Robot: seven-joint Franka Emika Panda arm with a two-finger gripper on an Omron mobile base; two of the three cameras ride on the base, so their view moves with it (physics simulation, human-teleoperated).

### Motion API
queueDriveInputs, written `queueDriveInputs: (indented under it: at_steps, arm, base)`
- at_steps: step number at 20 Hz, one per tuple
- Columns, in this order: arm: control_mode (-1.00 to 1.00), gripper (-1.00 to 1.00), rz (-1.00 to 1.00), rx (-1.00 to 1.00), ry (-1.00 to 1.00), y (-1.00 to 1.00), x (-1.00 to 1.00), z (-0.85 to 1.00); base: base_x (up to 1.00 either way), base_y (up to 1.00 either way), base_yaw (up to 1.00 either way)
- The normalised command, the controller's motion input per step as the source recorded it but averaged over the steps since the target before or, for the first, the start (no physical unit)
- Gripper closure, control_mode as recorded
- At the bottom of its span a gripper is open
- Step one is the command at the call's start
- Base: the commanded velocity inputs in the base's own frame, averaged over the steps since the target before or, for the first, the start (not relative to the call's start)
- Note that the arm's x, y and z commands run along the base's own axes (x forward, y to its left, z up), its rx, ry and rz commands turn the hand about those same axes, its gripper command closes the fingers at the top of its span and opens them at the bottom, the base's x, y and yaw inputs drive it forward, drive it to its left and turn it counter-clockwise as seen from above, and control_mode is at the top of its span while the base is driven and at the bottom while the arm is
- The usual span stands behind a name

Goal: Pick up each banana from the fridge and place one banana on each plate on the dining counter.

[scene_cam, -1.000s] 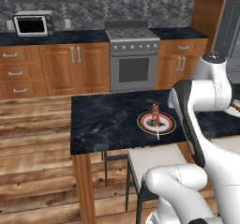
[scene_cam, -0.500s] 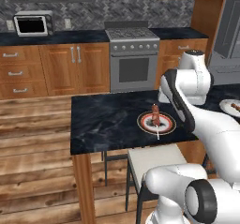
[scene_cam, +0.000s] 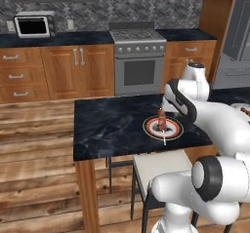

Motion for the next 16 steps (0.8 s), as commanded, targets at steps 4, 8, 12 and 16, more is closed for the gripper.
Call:
queueDriveInputs:
  at_steps: [4,8,12,16]
  arm:
    - [-1.00,1.00,0.00,0.00,0.00,-0.16,0.36,-0.49]
    - [-1.00,1.00,0.00,0.01,0.00,-0.12,0.46,-0.49]
    - [-1.00,1.00,0.01,0.04,0.00,-0.14,0.50,-0.52]
    - [-1.00,1.00,0.00,0.04,0.00,-0.12,0.37,-0.44]
  base:
    - [0.00,0.00,0.00]
    - [0.00,0.00,0.00]
    - [0.00,0.00,0.00]
    - [0.00,0.00,0.00]
